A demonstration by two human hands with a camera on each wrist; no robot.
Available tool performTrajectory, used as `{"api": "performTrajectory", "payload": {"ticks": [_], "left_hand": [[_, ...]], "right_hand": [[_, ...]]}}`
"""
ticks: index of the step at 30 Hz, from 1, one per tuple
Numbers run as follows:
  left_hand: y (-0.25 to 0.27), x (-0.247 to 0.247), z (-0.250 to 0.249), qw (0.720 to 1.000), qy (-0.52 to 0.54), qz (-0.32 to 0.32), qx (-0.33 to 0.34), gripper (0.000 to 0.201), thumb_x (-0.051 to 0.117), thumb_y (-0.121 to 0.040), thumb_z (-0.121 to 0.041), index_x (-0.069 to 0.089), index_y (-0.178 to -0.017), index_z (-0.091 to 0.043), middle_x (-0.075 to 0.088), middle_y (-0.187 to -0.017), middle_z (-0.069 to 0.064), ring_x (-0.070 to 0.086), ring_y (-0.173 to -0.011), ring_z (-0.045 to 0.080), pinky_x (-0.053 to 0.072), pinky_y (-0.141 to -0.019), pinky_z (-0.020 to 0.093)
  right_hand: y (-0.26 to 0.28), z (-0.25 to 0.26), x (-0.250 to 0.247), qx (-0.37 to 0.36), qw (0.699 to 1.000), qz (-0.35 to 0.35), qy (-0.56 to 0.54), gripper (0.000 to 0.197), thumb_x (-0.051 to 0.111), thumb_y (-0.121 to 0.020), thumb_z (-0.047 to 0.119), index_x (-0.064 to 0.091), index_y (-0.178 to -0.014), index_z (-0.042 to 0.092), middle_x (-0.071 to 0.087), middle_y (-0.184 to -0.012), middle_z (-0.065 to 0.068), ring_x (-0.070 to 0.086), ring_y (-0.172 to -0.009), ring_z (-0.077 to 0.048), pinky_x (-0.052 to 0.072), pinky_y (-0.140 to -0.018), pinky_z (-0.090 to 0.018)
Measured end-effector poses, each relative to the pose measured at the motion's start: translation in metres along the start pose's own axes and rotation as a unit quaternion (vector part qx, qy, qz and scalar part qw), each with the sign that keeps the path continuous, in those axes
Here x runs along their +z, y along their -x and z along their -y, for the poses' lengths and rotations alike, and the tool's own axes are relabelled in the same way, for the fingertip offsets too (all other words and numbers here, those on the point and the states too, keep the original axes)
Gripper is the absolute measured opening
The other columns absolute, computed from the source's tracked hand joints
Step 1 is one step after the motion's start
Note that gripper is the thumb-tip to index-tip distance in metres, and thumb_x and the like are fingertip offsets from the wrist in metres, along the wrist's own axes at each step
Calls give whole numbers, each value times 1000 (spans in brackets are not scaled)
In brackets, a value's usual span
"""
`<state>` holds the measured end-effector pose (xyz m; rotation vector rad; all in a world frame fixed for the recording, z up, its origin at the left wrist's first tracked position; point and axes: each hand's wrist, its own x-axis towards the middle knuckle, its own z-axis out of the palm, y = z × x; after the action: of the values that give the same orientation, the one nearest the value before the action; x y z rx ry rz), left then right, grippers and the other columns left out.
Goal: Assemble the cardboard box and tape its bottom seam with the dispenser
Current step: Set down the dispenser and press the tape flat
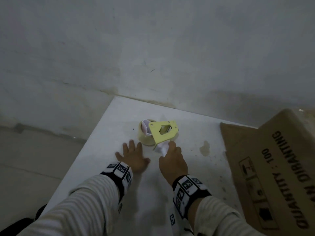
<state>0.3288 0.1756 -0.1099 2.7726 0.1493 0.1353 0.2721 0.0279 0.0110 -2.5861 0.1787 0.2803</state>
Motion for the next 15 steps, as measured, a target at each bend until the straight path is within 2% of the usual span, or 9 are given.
{"api": "performTrajectory", "payload": {"ticks": [2,3,4,5,6,7,9,12,15], "left_hand": [[14,3,0,997,-15,64,27,82,5,-79,-74,-9,-150,-35,-15,-160,-8,-19,-147,16,-20,-112,45],[21,-4,-5,996,-19,80,24,85,8,-78,-76,1,-151,-32,-5,-162,-3,-15,-148,19,-19,-112,49],[26,-17,-12,994,-45,103,-5,89,14,-75,-77,19,-150,-31,13,-161,4,-6,-149,25,-13,-112,56],[29,-34,-22,982,-83,154,-65,91,22,-68,-78,37,-143,-31,31,-154,9,8,-149,30,-1,-110,66],[30,-43,-26,978,-103,155,-99,92,25,-63,-77,41,-141,-31,35,-152,10,18,-147,33,11,-107,70],[31,-46,-27,973,-89,180,-109,96,24,-62,-76,30,-147,-30,23,-158,10,14,-147,34,14,-108,68],[35,-46,-29,970,-53,210,-110,96,19,-67,-73,3,-152,-30,-7,-162,6,-7,-148,32,4,-113,62],[40,-50,-32,969,-67,216,-102,85,35,-85,-66,-3,-152,-29,-15,-161,5,-14,-148,31,-1,-114,60],[38,-56,-32,971,-61,205,-110,85,41,-86,-62,-1,-152,-29,-13,-161,4,-13,-148,31,0,-114,59]], "right_hand": [[-8,2,9,10,1000,-3,4,59,51,-88,19,26,-142,17,44,-126,-11,51,-116,-30,47,-90,-38],[-11,3,12,13,1000,-4,8,59,51,-89,19,26,-142,17,44,-127,-12,51,-115,-30,47,-90,-38],[-13,2,15,15,1000,-6,14,59,51,-89,19,26,-142,17,44,-127,-12,51,-115,-29,48,-90,-38],[-14,2,17,16,1000,-8,20,59,51,-89,19,26,-142,18,44,-127,-12,51,-114,-29,48,-90,-38],[-16,1,18,16,1000,-9,24,59,51,-89,19,25,-143,18,43,-127,-12,52,-114,-28,49,-90,-38],[-17,0,19,16,999,-9,27,60,51,-89,20,25,-143,18,43,-127,-12,51,-114,-28,48,-91,-38],[-18,-2,21,16,999,-7,29,61,52,-90,24,24,-143,19,42,-129,-11,50,-116,-28,47,-94,-39],[-18,-6,22,17,1000,10,20,63,54,-89,29,24,-143,18,41,-131,-12,47,-119,-30,44,-98,-40],[-13,-9,18,9,999,19,30,65,57,-87,30,25,-143,18,42,-131,-12,47,-119,-30,44,-98,-40]]}}
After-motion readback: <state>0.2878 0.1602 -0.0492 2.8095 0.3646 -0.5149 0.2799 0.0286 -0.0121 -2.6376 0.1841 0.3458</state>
